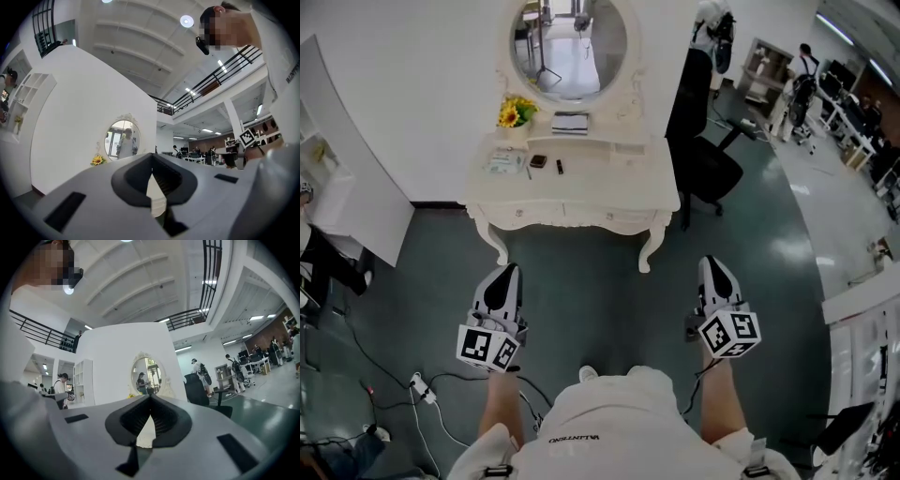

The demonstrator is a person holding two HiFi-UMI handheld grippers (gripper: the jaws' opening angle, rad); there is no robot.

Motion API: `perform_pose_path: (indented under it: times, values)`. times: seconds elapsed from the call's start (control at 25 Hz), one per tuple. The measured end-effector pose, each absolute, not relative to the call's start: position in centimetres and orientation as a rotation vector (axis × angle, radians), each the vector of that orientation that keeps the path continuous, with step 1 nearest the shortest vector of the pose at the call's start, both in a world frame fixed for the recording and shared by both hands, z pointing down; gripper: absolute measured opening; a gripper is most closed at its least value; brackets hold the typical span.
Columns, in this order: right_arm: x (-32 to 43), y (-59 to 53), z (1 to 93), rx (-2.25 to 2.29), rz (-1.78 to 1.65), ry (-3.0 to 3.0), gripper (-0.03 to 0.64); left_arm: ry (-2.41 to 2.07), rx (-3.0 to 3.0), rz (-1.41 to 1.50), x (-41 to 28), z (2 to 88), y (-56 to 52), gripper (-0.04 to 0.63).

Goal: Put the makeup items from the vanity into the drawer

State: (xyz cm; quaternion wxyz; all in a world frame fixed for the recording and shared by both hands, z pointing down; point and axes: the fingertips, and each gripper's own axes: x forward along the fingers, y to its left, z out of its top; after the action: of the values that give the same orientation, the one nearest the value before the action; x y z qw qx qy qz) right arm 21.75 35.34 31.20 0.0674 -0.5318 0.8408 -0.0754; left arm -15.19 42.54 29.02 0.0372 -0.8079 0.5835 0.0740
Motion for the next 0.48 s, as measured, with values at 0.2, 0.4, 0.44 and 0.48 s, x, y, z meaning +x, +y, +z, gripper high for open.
perform_pose_path:
  times: [0.2, 0.4, 0.44, 0.48]
  values:
    - [19.9, 34.9, 31.6, -1.599, -0.231, 2.565, 0.011, 1.771, -2.523, 0.214, -16.0, 29.9, 42.0, 0.002]
    - [18.0, 33.3, 32.1, -1.565, -0.239, 2.59, 0.011, 1.76, -2.557, 0.219, -15.9, 30.3, 41.1, 0.002]
    - [17.6, 32.8, 32.3, -1.557, -0.242, 2.597, 0.011, 1.758, -2.566, 0.221, -15.7, 30.4, 40.7, 0.002]
    - [17.3, 32.3, 32.5, -1.547, -0.248, 2.604, 0.011, 1.756, -2.573, 0.224, -15.3, 30.5, 40.4, 0.002]
